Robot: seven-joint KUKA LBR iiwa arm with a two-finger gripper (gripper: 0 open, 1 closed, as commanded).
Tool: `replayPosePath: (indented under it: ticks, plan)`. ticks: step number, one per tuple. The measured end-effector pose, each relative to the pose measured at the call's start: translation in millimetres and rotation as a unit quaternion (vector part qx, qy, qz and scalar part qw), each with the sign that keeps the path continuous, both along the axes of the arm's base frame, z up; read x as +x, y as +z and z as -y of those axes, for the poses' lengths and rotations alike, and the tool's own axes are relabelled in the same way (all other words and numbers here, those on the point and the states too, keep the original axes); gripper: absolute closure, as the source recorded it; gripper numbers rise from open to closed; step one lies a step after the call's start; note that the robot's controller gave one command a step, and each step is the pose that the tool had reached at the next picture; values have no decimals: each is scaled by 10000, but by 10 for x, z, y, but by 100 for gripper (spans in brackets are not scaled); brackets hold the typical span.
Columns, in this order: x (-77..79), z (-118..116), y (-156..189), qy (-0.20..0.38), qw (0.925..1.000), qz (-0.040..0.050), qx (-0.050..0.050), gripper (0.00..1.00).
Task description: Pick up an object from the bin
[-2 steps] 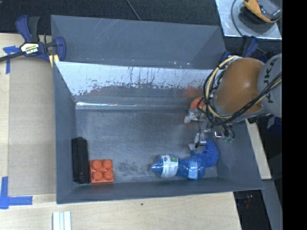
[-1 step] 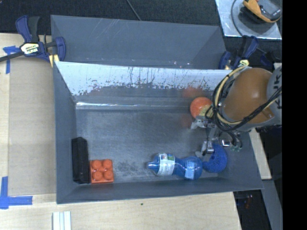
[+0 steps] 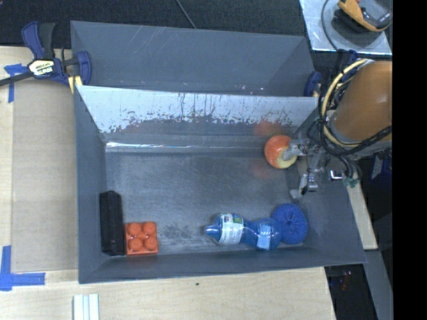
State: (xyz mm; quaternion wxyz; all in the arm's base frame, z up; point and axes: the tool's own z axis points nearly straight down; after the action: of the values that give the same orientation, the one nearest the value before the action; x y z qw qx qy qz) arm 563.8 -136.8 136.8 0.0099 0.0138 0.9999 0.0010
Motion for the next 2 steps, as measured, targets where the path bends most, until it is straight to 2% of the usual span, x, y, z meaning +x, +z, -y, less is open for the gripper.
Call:
replayPosePath:
  ticks: [1,2]
  plan:
    - [-138,-32,46,-713,9974,46,-1,0]
    - [-246,-165,-126,-926,9957,-14,13,0]
